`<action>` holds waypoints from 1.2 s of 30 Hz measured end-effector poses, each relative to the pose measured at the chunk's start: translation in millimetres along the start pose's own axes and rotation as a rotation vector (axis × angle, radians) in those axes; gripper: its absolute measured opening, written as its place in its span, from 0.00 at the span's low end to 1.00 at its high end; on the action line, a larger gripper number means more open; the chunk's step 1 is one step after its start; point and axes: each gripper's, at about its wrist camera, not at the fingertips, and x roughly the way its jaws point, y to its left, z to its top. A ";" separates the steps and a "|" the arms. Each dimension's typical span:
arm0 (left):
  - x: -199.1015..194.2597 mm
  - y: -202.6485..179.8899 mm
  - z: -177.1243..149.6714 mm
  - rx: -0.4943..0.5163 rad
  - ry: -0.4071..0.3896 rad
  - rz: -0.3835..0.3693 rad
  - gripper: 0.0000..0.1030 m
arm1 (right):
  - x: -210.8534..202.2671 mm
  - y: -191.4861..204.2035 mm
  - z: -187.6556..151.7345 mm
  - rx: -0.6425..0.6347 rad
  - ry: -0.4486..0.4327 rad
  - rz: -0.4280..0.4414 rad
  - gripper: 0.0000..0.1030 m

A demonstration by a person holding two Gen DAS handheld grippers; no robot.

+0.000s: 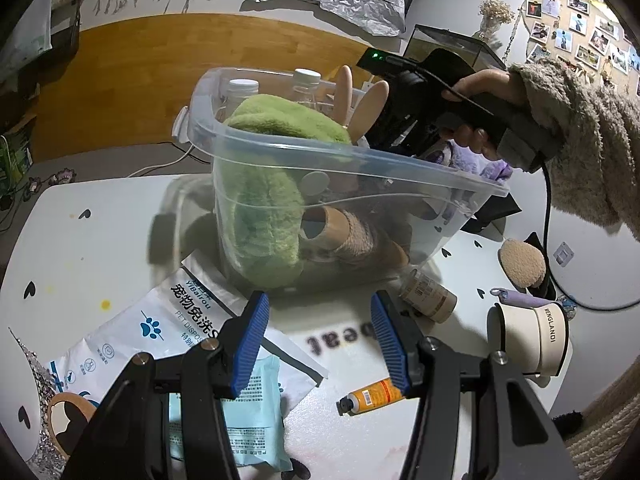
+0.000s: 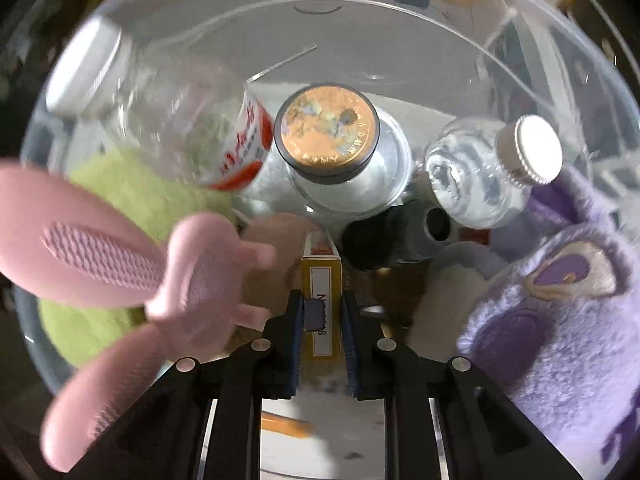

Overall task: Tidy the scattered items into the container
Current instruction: 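Lower the card box into the bin and open the right gripper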

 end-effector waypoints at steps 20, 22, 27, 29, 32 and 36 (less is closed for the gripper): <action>2.9 2.0 -0.4 0.000 0.013 0.010 0.51 | -19.2 25.6 -1.5 -0.017 0.011 -0.003 0.43; 3.1 1.7 -0.9 0.001 0.015 0.010 0.51 | -25.7 30.3 -4.4 -0.047 -0.008 -0.006 0.42; 2.6 1.2 -2.1 -0.001 0.013 0.008 0.51 | -26.4 41.3 -17.9 -0.139 0.025 -0.091 0.12; 2.8 1.1 -2.3 -0.003 0.013 0.006 0.51 | -20.9 48.4 -24.6 -0.200 0.052 -0.157 0.09; 3.4 0.2 -2.2 -0.001 0.015 0.004 0.51 | -13.5 62.1 -31.5 -0.293 0.074 -0.253 0.09; 3.2 -0.1 -1.9 -0.001 0.015 0.001 0.51 | -3.2 71.9 -38.3 -0.382 0.106 -0.333 0.09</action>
